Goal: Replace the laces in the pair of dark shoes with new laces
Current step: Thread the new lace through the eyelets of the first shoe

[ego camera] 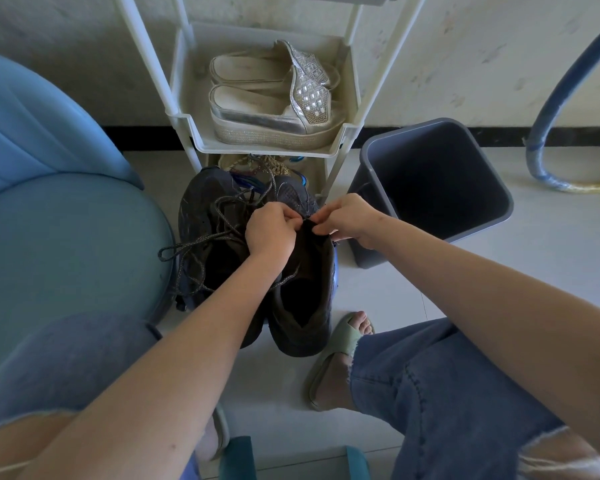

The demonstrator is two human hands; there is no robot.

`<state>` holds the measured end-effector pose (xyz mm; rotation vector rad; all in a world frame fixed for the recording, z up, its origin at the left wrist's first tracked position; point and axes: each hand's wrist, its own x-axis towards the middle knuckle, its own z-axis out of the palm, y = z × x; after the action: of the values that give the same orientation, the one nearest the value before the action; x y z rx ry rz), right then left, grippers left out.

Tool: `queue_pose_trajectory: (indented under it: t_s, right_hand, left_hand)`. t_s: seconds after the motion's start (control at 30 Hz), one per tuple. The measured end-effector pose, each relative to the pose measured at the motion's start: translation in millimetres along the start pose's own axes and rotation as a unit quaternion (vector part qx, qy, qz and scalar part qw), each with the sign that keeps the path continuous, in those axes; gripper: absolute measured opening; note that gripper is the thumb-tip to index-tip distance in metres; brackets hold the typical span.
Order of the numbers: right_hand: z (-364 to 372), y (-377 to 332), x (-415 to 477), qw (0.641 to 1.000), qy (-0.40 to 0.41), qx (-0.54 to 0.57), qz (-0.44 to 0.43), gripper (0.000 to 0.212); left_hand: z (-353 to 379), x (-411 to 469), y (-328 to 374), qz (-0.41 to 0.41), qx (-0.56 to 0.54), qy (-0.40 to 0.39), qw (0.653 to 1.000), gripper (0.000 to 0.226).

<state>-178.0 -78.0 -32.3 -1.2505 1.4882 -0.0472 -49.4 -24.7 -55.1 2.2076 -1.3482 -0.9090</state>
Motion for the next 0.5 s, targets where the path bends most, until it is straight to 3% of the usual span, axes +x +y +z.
queue_pose_trajectory:
  t_s: [0.3, 0.5]
  right_hand:
    - [1.7, -1.1, -1.7, 1.0, 0.017, -0.019, -0.014, 0.018]
    - [-1.5, -4.8, -3.5, 1.0, -0.013, -0.002, -0.009, 0.016]
  left_hand:
    - [4.3, -4.2, 2.5, -0.002, 0.015, 0.008, 1.0, 0.011]
    - [2.8, -5.6, 5.7, 0.0, 0.008, 0.005, 1.0, 0.01]
